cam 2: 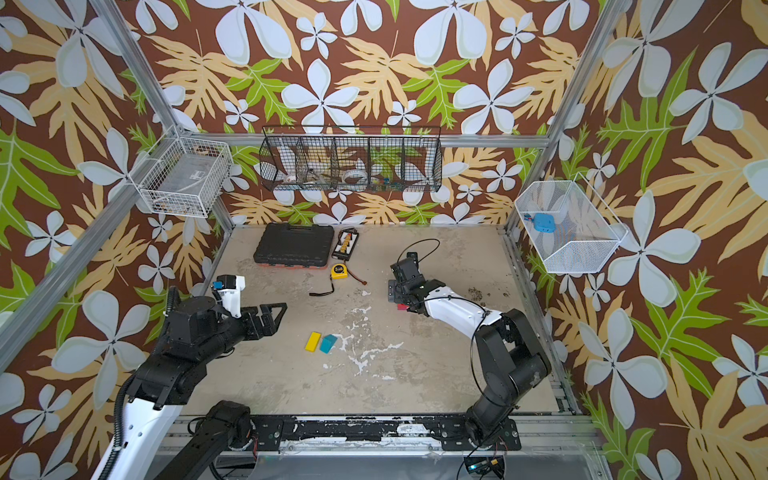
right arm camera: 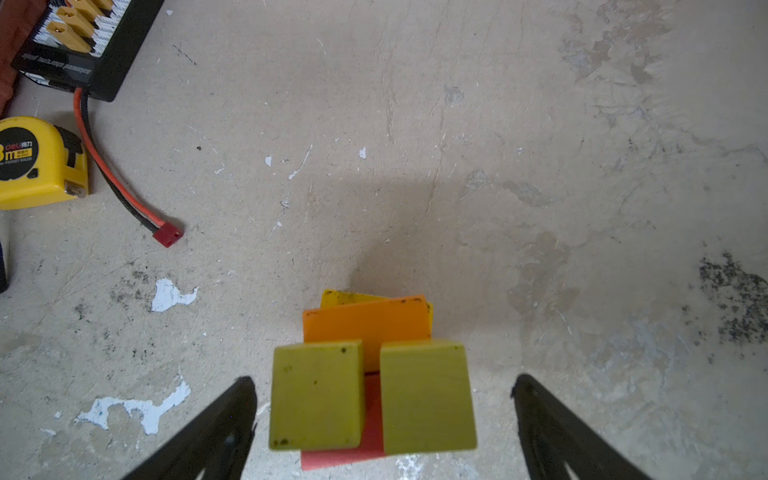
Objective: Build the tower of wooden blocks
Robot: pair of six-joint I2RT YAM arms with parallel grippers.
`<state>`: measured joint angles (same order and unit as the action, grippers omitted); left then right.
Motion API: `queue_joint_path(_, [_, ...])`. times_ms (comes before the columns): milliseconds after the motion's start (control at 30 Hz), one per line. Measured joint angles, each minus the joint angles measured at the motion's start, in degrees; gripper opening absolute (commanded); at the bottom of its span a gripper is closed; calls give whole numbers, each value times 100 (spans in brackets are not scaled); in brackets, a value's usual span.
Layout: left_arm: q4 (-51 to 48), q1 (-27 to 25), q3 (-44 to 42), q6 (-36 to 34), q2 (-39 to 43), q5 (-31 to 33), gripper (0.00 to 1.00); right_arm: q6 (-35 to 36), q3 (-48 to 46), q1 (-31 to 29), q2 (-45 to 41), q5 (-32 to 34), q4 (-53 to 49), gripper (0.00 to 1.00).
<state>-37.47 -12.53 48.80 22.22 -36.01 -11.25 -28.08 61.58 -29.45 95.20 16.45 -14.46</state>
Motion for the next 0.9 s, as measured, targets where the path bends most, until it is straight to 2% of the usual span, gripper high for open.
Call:
queue_joint_path(400, [0,0,0,0,0,-20,100,4,48,17,109,-92,28,77])
queue_joint_path(667, [0,0,0,0,22,-20,100,24,96,20,190,-96,26,61])
queue_joint_path(900, [0,0,0,0,20,-20,100,26,111,20,208,-98,28,57])
